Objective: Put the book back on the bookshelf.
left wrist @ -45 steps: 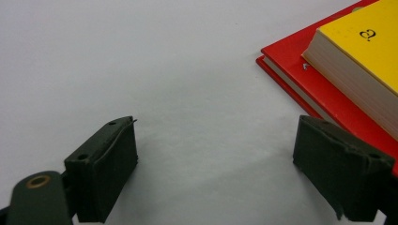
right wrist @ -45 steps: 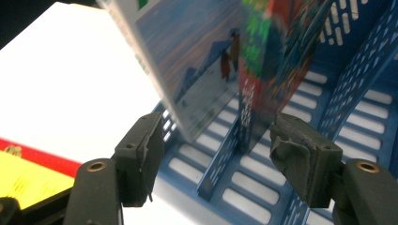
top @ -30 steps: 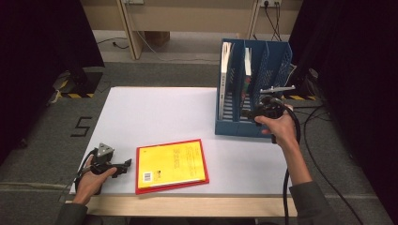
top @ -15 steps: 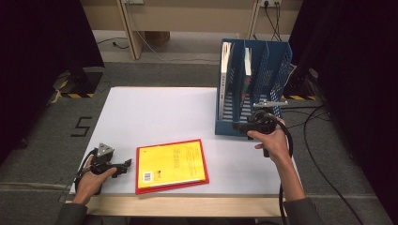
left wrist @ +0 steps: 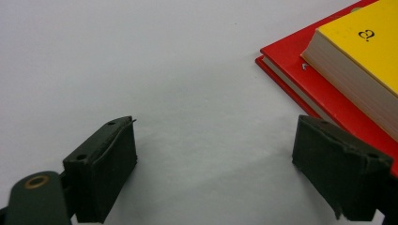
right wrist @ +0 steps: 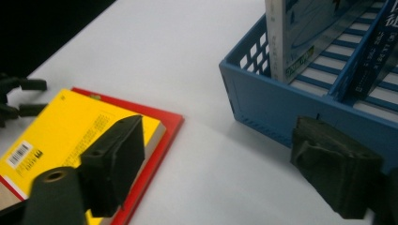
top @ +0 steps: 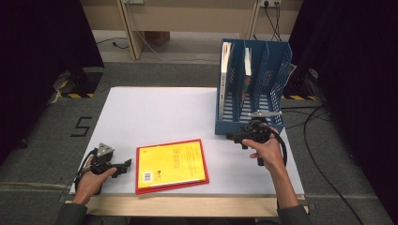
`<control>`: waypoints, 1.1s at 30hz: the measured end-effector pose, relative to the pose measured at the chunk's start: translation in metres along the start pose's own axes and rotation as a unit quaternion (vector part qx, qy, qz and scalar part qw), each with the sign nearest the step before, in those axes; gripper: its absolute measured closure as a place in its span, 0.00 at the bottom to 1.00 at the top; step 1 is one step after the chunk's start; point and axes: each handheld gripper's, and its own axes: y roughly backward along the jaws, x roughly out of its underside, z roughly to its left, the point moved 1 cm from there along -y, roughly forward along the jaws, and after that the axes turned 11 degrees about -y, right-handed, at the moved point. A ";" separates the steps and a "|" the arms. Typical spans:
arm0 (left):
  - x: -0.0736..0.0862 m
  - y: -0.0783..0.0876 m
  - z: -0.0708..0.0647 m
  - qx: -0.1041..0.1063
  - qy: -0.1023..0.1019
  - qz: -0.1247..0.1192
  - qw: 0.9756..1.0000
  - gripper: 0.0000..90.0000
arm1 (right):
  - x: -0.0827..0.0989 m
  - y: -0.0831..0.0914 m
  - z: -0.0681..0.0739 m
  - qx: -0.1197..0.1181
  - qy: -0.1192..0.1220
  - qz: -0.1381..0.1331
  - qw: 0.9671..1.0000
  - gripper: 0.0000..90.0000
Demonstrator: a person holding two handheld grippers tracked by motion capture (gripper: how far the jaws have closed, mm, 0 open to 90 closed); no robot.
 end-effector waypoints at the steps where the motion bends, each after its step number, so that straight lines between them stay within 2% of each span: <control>1: 0.000 0.000 0.000 0.000 0.000 0.000 1.000 0.14 | 0.001 -0.001 0.000 0.000 0.001 0.002 1.000 0.20; 19: 0.000 0.000 0.000 0.000 0.001 -0.001 1.000 0.14 | 0.021 -0.011 -0.001 -0.015 0.006 0.031 0.999 0.22; 25: 0.000 0.000 0.000 0.000 0.001 -0.001 1.000 0.14 | 0.026 -0.015 0.002 -0.029 0.004 0.040 0.999 0.22; 33: 0.000 0.000 0.000 0.000 0.001 -0.001 1.000 0.14 | 0.033 -0.024 0.006 -0.031 0.006 0.054 0.998 0.23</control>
